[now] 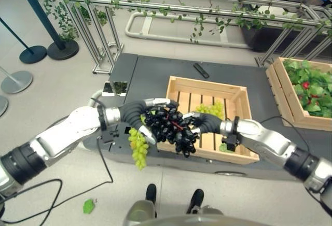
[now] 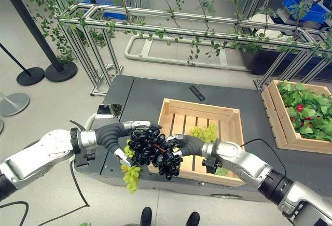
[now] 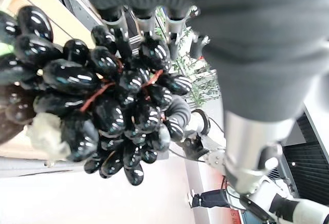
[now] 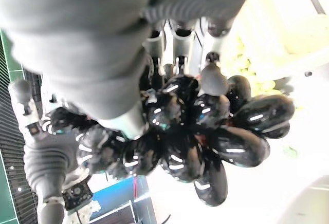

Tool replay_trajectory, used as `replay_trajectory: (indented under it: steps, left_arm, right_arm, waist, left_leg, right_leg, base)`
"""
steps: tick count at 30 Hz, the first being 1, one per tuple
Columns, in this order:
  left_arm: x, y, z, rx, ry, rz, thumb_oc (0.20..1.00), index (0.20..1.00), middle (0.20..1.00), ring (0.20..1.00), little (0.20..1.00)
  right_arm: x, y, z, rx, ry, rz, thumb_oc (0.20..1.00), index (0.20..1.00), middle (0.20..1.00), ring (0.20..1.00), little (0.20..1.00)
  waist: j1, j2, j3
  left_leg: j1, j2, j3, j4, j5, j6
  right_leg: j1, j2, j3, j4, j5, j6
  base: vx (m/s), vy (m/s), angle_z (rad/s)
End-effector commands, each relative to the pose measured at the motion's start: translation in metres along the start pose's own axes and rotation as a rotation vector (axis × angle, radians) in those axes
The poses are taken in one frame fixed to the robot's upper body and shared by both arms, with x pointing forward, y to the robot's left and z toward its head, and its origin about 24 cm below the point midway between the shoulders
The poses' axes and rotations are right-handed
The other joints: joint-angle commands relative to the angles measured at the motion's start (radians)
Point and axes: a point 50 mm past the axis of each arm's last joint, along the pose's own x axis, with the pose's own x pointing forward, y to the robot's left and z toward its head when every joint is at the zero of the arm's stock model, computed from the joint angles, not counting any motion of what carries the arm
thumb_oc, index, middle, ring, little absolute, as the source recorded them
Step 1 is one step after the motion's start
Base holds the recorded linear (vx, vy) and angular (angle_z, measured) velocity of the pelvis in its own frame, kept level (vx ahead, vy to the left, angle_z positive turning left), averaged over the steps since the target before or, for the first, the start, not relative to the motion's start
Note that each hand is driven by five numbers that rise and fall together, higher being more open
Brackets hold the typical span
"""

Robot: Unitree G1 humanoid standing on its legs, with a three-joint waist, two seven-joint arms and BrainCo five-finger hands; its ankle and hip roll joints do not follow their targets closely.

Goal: Pick up the fruits from the basket on one side to the basket on the other side

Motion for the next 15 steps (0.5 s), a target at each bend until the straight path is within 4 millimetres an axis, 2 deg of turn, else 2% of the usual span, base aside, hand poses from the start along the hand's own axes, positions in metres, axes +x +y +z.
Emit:
replay_trajectory:
  steps: [1,15]
  left_arm:
    - [0.004,-0.005,0.004,0.010,-0.054,0.003,1.000,1.000,1.000,1.000,1.000]
    - [0.002,-0.007,0.001,-0.016,-0.042,-0.012,1.000,1.000,1.000,1.000,1.000]
  right_arm:
    - [0.022,0.020,0.072,-0.156,-0.295,0.138,0.200,0.200,0.200,0.200,0.200]
    - [0.025,0.013,0.087,-0.228,-0.341,0.084,0.200,0.200,0.200,0.200,0.200]
  waist:
    - [0.003,-0.048,-0.045]
    - [0.005,-0.045,-0.046]
  left_leg:
    - [-0.033,-0.044,-0.015,0.040,-0.034,-0.002]
    - [-0.033,-0.046,-0.013,0.041,-0.036,-0.001]
  right_leg:
    - [0.005,-0.075,-0.009,0.017,0.077,0.149]
    - [0.002,-0.075,-0.006,0.015,0.080,0.150]
  base:
    - [0.00,0.000,0.00]
    - [0.00,0.000,0.00]
